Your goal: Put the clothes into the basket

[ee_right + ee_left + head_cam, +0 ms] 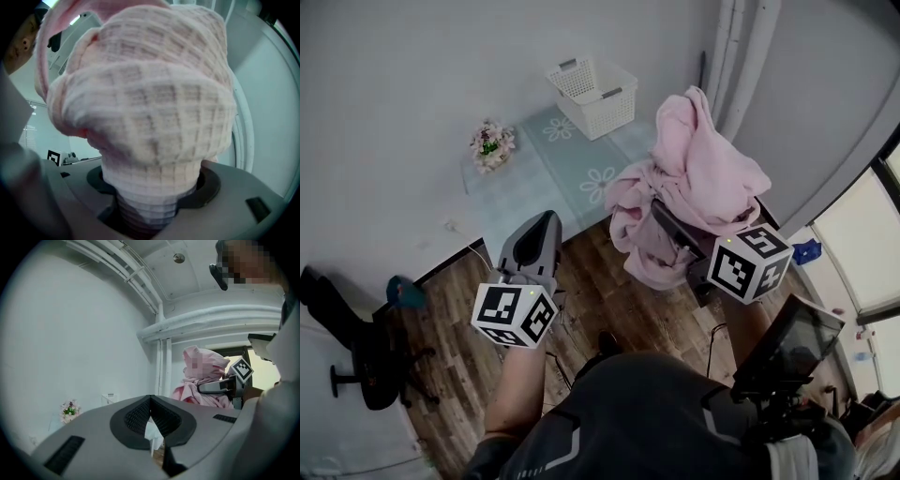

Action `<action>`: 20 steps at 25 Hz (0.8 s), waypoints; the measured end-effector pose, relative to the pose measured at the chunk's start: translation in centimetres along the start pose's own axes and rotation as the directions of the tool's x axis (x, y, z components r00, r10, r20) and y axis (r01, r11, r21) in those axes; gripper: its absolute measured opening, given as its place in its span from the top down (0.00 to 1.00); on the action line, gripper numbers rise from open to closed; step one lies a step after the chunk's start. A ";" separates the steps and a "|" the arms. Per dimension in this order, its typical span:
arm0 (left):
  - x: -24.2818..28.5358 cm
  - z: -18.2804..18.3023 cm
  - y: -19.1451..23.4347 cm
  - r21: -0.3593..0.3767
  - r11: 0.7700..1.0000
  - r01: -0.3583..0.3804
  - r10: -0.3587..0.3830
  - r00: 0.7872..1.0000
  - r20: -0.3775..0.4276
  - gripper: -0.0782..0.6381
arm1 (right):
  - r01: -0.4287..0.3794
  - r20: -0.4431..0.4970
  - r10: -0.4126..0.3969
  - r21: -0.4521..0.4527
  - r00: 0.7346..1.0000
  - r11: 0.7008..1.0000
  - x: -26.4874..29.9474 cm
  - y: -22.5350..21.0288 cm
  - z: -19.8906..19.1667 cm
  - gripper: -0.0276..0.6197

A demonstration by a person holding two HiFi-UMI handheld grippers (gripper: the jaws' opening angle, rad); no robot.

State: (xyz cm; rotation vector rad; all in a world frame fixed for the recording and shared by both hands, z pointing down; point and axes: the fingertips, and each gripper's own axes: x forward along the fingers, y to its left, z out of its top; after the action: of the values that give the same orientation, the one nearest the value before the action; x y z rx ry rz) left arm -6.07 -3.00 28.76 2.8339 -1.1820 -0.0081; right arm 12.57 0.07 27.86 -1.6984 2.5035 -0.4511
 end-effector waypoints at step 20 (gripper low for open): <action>3.6 0.1 8.9 0.003 0.997 0.082 -0.082 0.997 0.000 0.88 | 0.067 0.014 -0.067 0.000 0.998 0.998 9.3 0.9 0.5 0.43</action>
State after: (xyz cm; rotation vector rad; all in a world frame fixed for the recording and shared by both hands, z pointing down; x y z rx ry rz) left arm -9.89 -11.84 29.39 2.8826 -1.0654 -0.0105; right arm 8.35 -8.33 28.06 -1.7845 2.4433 -0.4419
